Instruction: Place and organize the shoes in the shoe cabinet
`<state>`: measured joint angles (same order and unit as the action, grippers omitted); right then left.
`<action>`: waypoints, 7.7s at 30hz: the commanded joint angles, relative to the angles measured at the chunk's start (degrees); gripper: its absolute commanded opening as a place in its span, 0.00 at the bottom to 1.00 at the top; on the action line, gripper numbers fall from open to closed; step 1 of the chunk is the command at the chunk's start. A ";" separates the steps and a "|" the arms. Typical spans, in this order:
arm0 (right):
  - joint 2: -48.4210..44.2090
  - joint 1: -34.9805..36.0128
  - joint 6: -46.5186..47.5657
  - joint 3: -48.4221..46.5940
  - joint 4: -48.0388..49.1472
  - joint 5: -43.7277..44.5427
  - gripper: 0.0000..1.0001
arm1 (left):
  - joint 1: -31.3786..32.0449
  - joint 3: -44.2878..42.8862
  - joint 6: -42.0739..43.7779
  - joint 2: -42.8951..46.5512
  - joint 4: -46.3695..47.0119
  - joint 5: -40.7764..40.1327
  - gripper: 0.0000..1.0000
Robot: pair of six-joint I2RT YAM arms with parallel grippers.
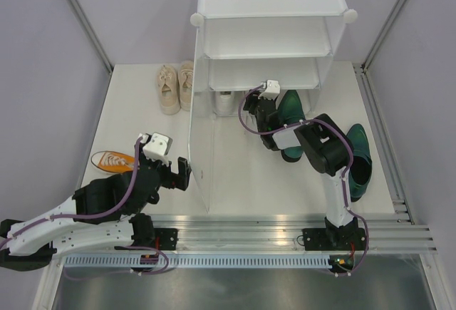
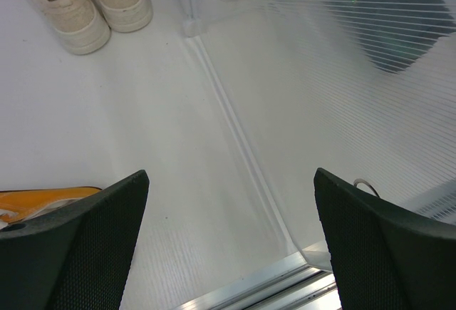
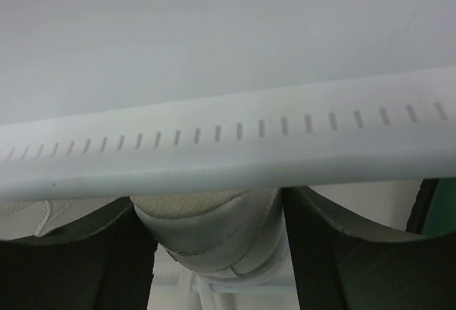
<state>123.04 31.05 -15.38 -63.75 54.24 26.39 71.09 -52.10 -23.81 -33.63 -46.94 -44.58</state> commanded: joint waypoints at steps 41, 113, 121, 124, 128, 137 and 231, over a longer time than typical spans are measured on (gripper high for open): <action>-2.02 4.99 -6.33 -9.91 -9.41 -1.26 0.18 | -0.25 -0.11 1.93 0.75 1.94 1.95 0.99; -46.58 -12.68 -23.03 26.23 -45.27 -7.58 0.02 | -0.25 0.42 1.93 2.07 2.03 1.33 1.00; -42.45 -12.68 -24.35 18.67 -45.45 -6.00 0.01 | -0.25 0.50 1.93 2.43 2.03 1.60 1.00; -41.22 -12.68 -24.79 15.85 -45.54 -5.82 0.01 | -0.25 0.50 1.93 2.43 2.11 1.77 1.00; -42.00 -12.50 -24.96 14.35 -46.15 -6.09 0.01 | -0.25 0.42 2.02 2.34 2.11 1.86 1.00; -39.65 -12.33 -27.34 11.90 -44.31 -3.28 0.01 | -0.25 0.50 2.28 2.43 2.38 2.13 1.00; -11.51 -1.95 -3.87 2.31 -23.22 6.57 0.64 | -0.25 1.30 3.07 2.43 3.17 2.39 1.00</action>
<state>110.34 29.82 -19.53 -59.29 28.77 34.17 71.09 -51.13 -22.87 -31.44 -46.11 -41.78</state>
